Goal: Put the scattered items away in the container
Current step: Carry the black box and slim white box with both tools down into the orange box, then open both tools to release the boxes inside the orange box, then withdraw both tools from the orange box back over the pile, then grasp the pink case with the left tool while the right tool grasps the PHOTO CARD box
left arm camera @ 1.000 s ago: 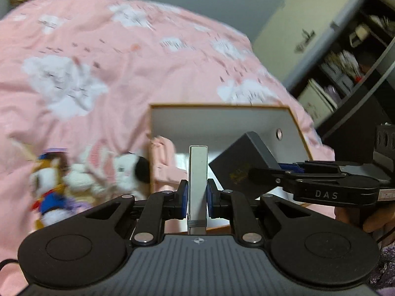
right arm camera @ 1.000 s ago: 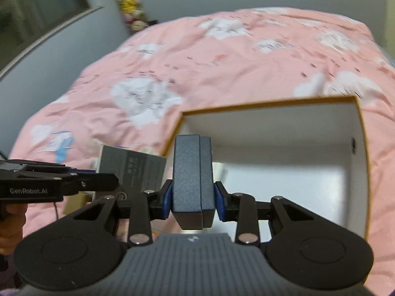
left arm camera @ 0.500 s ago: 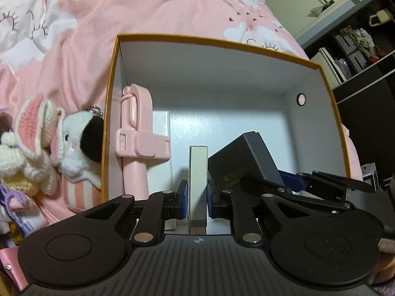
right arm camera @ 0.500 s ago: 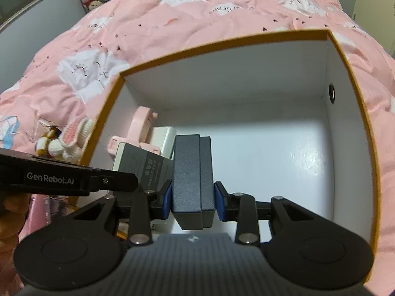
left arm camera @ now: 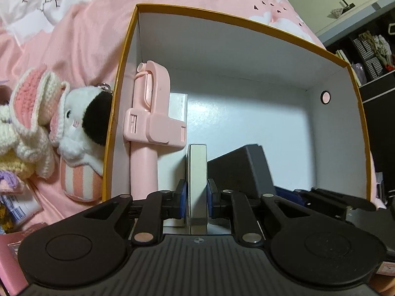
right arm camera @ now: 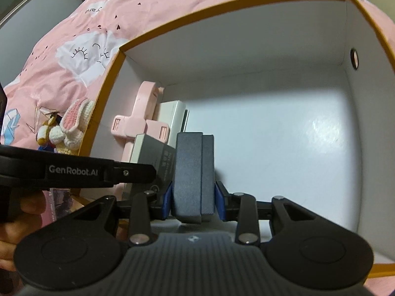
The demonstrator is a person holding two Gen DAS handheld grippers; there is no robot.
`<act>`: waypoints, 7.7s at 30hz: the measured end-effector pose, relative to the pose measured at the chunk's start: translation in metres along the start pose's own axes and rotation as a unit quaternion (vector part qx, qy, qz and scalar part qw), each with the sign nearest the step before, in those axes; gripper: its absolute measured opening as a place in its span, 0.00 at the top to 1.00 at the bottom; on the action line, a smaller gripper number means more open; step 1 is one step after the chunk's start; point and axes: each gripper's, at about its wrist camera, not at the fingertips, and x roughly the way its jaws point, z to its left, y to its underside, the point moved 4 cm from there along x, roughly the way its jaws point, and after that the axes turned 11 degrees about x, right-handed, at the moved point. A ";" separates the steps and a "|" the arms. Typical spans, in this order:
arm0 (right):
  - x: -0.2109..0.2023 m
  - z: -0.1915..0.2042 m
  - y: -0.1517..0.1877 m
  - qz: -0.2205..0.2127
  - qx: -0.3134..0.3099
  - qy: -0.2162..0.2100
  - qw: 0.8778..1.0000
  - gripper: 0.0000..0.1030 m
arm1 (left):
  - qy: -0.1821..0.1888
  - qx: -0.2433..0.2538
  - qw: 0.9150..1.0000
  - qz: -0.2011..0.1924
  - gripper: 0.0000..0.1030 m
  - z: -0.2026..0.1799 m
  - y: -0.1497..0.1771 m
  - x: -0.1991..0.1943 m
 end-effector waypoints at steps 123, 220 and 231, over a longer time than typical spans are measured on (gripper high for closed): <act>-0.035 -0.023 -0.036 -0.022 -0.399 0.066 0.914 0.93 | -0.044 0.029 0.988 -0.148 0.78 -0.006 0.022 -0.080; 0.050 0.158 0.093 0.104 -0.217 -0.133 0.962 0.60 | -0.141 -0.024 0.988 -0.065 0.70 0.067 0.134 -0.133; 0.042 0.141 0.088 0.099 -0.187 -0.129 0.969 0.65 | -0.139 -0.017 0.988 -0.062 0.79 0.062 0.129 -0.115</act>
